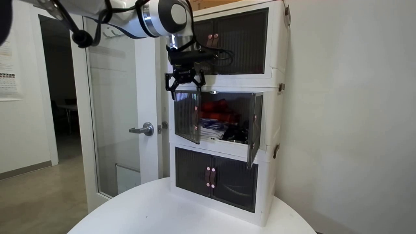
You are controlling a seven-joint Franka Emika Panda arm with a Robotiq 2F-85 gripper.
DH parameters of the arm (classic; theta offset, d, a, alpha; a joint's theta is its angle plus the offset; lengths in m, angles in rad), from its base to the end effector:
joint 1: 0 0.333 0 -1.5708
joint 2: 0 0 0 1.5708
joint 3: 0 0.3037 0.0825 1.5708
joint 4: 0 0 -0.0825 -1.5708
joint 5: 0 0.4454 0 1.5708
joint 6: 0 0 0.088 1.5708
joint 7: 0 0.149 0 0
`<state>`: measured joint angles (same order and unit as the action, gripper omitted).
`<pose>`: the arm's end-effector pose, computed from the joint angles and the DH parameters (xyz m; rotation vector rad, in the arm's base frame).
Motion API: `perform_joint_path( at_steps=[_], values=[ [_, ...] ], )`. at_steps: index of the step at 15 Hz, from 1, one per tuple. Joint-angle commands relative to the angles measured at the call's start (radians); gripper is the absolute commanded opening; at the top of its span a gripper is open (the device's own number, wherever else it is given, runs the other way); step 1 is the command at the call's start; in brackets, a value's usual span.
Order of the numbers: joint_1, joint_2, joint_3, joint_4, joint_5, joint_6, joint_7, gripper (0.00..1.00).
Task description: Open the right and left middle cabinet doors, respectively
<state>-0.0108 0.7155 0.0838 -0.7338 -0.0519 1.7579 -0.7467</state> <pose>0.8221 0.0256 0.5297 2.7734 1.1600 0.4432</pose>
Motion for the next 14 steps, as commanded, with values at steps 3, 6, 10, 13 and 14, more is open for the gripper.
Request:
perform_joint_path(
  at_steps=[3, 6, 10, 13, 14],
  values=[
    [0.042, 0.006, -0.003, 0.112, -0.003, -0.095, 0.097, 1.0],
    [0.061, -0.004, 0.0, 0.139, 0.0, -0.087, 0.133, 1.0],
    [0.07, 0.012, -0.007, 0.163, -0.005, -0.081, 0.168, 1.0],
    [0.057, 0.021, -0.002, 0.161, 0.01, -0.102, 0.186, 1.0],
    [0.056, 0.028, -0.001, 0.159, 0.011, -0.109, 0.188, 1.0]
  ],
)
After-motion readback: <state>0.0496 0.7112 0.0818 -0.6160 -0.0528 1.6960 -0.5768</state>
